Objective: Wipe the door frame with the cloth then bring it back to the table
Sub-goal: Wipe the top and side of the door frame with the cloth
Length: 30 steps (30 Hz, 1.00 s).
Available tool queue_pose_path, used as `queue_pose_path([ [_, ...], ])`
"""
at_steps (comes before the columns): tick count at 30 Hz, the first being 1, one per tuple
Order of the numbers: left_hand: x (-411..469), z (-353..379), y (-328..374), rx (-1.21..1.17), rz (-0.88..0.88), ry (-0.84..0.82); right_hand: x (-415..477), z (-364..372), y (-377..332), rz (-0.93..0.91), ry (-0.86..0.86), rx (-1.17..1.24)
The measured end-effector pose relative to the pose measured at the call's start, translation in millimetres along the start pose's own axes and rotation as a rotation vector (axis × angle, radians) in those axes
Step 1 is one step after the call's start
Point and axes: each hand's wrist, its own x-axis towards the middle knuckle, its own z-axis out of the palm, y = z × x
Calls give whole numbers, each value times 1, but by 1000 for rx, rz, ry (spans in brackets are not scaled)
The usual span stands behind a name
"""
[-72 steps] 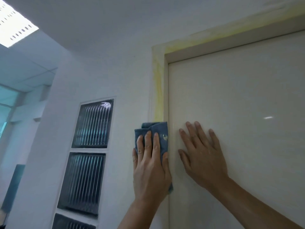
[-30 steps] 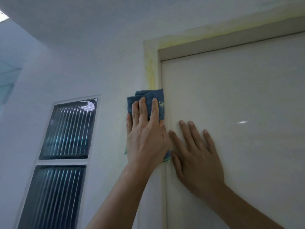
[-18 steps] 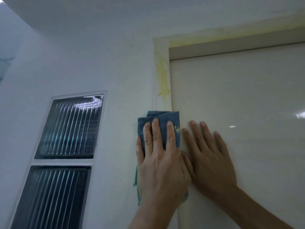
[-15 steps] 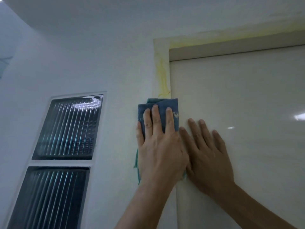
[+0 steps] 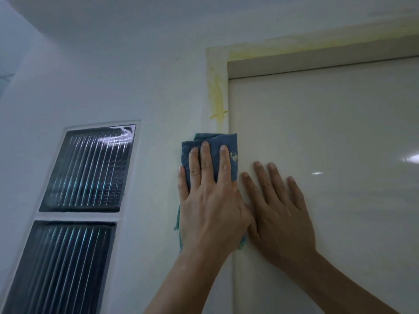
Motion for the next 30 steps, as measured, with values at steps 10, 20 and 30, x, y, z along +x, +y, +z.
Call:
queue_pose_path([
  [10, 79, -2, -1, -1, 28, -17, 0, 1, 3, -4, 3, 30],
  [20, 57, 1, -2, 5, 29, 13, -3, -1, 7, -13, 8, 32],
  [30, 37, 2, -1, -13, 6, 38, 6, -1, 10, -11, 23, 23],
])
